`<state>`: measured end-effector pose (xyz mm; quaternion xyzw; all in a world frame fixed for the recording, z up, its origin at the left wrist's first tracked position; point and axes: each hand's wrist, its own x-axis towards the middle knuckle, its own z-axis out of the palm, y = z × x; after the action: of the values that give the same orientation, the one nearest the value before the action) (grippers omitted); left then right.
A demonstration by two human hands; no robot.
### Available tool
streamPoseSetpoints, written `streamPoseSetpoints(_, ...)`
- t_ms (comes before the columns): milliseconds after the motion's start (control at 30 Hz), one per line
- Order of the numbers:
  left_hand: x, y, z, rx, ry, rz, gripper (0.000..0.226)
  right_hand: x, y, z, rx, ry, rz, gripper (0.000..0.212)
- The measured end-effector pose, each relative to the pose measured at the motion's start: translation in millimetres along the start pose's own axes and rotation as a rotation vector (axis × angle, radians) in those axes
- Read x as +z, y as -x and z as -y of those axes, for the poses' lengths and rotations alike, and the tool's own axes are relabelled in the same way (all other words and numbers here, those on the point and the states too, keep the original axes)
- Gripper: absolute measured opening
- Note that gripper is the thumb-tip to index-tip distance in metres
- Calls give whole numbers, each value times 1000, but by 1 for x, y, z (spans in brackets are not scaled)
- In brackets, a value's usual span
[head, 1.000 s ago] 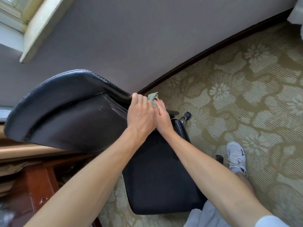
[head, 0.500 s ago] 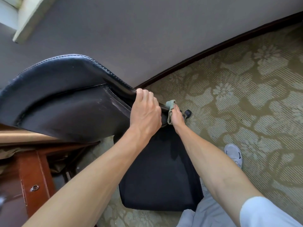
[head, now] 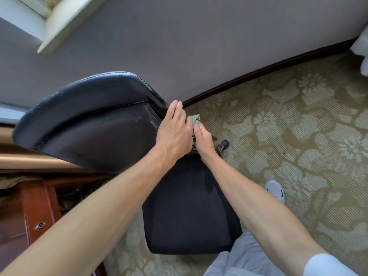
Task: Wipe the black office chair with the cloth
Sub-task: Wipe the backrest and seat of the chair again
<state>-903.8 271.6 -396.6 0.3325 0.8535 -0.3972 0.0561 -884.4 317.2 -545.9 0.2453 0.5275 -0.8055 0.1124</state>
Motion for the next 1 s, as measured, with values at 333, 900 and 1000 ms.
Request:
streamPoseSetpoints(333,-16,31,89,-213,169,-299,83,46,29,68,-187,80,55,43)
streamPoseSetpoints(900,32,81,178,-576,565,-128,106,126,40,172,-493,126,129,40)
streamPoseSetpoints(1000,32,82,177,-596,598,-142,106,132,40,168,-494,134,86,41)
